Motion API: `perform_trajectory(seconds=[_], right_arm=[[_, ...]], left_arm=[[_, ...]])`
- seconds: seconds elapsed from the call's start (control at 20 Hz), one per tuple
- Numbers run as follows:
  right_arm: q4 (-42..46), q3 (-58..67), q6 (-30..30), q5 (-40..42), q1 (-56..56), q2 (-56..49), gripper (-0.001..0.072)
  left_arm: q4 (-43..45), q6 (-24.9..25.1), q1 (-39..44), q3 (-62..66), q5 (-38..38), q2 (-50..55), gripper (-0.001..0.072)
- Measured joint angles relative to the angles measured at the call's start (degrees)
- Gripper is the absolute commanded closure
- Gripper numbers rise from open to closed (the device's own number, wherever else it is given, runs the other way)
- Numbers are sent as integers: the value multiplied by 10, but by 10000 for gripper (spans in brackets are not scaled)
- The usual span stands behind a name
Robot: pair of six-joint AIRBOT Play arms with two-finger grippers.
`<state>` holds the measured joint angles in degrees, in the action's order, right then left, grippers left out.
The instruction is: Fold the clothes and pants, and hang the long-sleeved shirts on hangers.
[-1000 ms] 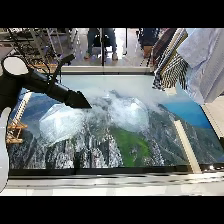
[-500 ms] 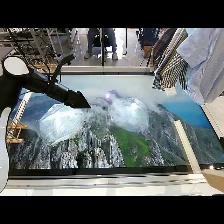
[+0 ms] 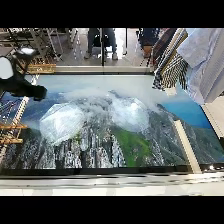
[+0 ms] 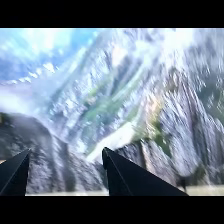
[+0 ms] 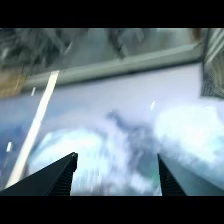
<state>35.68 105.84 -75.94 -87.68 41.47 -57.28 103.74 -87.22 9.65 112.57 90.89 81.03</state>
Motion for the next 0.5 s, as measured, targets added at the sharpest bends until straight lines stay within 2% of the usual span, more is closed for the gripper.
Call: perform_trajectory(seconds=[0.1, 0.25, 0.5], right_arm=[[89, -35, 7, 23, -124, -4, 142], [196, -67, 29, 101, -256, -19, 139], [268, -84, 45, 237, -348, -45, 139]], left_arm=[[28, -11, 0, 0, -12, -18, 212], [47, -18, 0, 0, -21, -31, 212], [59, -23, 0, 0, -26, -33, 212]])
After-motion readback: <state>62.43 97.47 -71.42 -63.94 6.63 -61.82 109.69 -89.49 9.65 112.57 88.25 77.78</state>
